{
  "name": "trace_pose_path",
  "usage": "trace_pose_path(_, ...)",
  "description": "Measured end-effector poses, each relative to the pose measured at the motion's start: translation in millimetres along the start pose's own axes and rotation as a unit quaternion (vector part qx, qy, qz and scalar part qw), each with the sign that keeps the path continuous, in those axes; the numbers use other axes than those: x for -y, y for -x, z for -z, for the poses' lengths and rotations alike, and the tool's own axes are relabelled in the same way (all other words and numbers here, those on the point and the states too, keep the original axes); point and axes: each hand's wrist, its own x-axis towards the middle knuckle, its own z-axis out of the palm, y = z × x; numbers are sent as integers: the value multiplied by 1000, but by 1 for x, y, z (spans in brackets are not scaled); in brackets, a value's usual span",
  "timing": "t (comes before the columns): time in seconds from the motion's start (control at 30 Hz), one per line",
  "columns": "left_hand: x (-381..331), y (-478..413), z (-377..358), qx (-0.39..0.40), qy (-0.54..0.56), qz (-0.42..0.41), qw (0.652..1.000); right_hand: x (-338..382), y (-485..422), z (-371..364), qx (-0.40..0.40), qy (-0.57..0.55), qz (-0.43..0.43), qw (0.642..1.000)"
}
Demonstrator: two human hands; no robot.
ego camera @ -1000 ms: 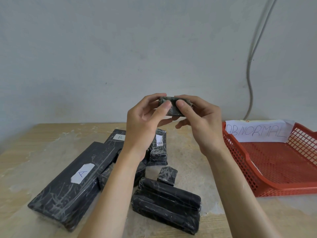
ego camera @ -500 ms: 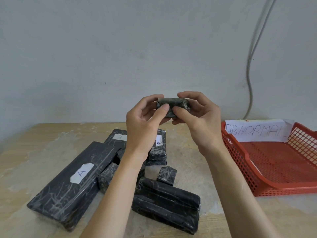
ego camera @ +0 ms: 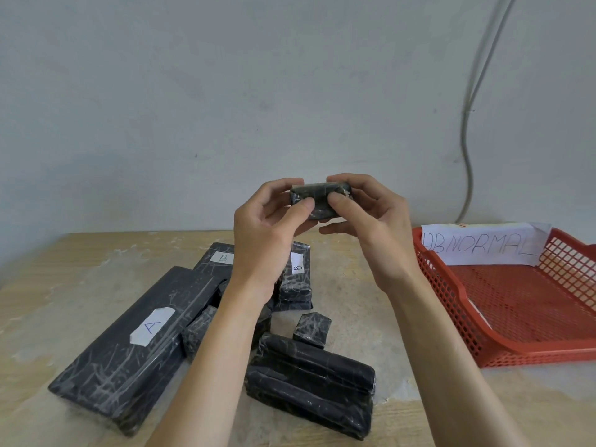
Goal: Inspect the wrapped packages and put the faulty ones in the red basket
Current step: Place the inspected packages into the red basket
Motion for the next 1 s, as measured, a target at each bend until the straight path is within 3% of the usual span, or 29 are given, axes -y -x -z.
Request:
trace_pose_path(0.17,6,-1,0,-18,-69,-40,997,-1,0,-4,-11,0,-2,1000)
trace_pose_path(0.37,0,0,2,83,-22,-26,996,0,-5,7,-2,-76,-61,995)
trace_pose_path(0.53,6,0,0,19,-64,-15,998,2,-3,3,-35,19,-67,997)
trace_pose_path(0.67,6,0,0,-27,-78,-25,996,0,-2,-2,-82,117,-21,989)
trace_pose_path(0.77,7,-2,2,-34,-97,-34,994,-2,-1,-1,-40,109,-31,993)
trace_pose_path(0.83,6,-3,4,-23,-102,-43,994,-4,-2,1,-17,108,-33,993)
trace_pose_path(1.0,2,-1,5,52,-84,-29,995,-10,-2,-2,-46,80,-10,996)
